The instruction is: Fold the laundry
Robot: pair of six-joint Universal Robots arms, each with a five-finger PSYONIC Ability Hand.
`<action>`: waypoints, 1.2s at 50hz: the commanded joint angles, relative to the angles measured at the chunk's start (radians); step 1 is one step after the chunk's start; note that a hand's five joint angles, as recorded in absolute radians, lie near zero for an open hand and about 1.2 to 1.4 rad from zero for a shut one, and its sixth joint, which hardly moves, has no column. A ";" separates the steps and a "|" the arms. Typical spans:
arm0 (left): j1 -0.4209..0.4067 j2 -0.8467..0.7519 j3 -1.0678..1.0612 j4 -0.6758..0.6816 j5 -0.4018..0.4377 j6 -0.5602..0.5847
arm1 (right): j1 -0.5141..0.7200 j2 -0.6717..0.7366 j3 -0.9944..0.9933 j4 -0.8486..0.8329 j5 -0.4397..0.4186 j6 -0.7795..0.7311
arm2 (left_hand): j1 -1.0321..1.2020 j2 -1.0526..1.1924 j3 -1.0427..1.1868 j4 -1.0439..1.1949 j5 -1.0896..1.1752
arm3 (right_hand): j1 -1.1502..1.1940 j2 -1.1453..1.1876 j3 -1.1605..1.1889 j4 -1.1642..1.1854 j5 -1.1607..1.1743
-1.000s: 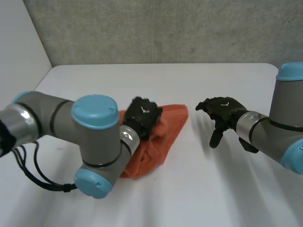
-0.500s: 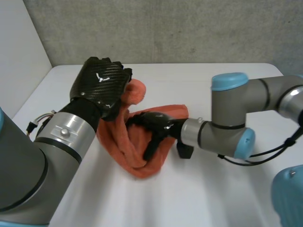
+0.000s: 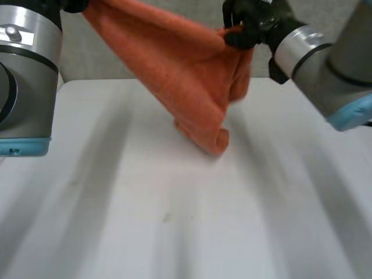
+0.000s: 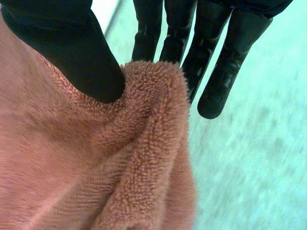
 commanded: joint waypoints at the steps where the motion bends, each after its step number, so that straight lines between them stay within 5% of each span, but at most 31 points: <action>1: 0.023 -0.003 -0.228 0.014 0.002 -0.077 | 0.012 -0.252 0.441 -0.005 -0.123 -0.181 | 0.323 0.200 0.206 0.201 0.279 | 0.451 0.238 0.234 0.209 0.290; 7: 0.089 -0.028 -0.446 0.013 0.001 -0.082 | 0.040 -0.216 0.586 0.168 -0.124 -0.393 | 0.323 0.200 0.206 0.201 0.279 | 0.451 0.238 0.234 0.209 0.290; 12: 0.112 -0.083 -0.568 -0.013 -0.006 -0.070 | 0.064 -0.048 0.610 0.258 -0.118 -0.546 | 0.283 0.160 0.165 0.161 0.239 | 0.451 0.238 0.234 0.209 0.290; 15: 0.131 -0.088 -0.588 -0.033 -0.007 -0.068 | 0.079 -0.012 0.602 0.259 -0.114 -0.548 | 0.171 0.048 0.054 0.050 0.127 | 0.189 -0.024 -0.028 -0.054 0.028; 19: 0.163 -0.080 -0.589 -0.065 -0.003 -0.070 | 0.092 -0.015 0.590 0.245 -0.114 -0.533 | -0.174 -0.297 -0.292 -0.296 -0.218 | -0.406 -0.619 -0.623 -0.649 -0.567; 20: 0.164 -0.077 -0.582 -0.076 0.000 -0.067 | 0.090 -0.026 0.585 0.230 -0.114 -0.507 | -0.518 -0.641 -0.636 -0.640 -0.562 | -0.681 -0.894 -0.898 -0.924 -0.842; 23: 0.158 -0.072 -0.572 -0.096 0.001 -0.062 | 0.083 -0.069 0.587 0.194 -0.114 -0.447 | -0.862 -0.985 -0.979 -0.984 -0.906 | -0.748 -0.962 -0.966 -0.991 -0.910; 31: 0.065 -0.062 -0.498 -0.153 0.008 -0.061 | 0.035 -0.219 0.674 0.027 -0.100 -0.240 | -0.856 -0.980 -0.974 -0.978 -0.900 | -0.760 -0.973 -0.977 -1.003 -0.921; 49: -0.155 -0.219 -0.332 -0.213 0.019 -0.057 | -0.102 -0.244 0.768 0.074 -0.092 -0.305 | -0.774 -0.897 -0.892 -0.896 -0.818 | -0.754 -0.967 -0.972 -0.997 -0.916; 60: -0.161 -0.403 -0.148 -0.341 0.231 -0.071 | -0.187 -0.245 0.840 0.079 -0.091 -0.411 | -0.633 -0.757 -0.751 -0.755 -0.677 | -0.754 -0.967 -0.972 -0.997 -0.916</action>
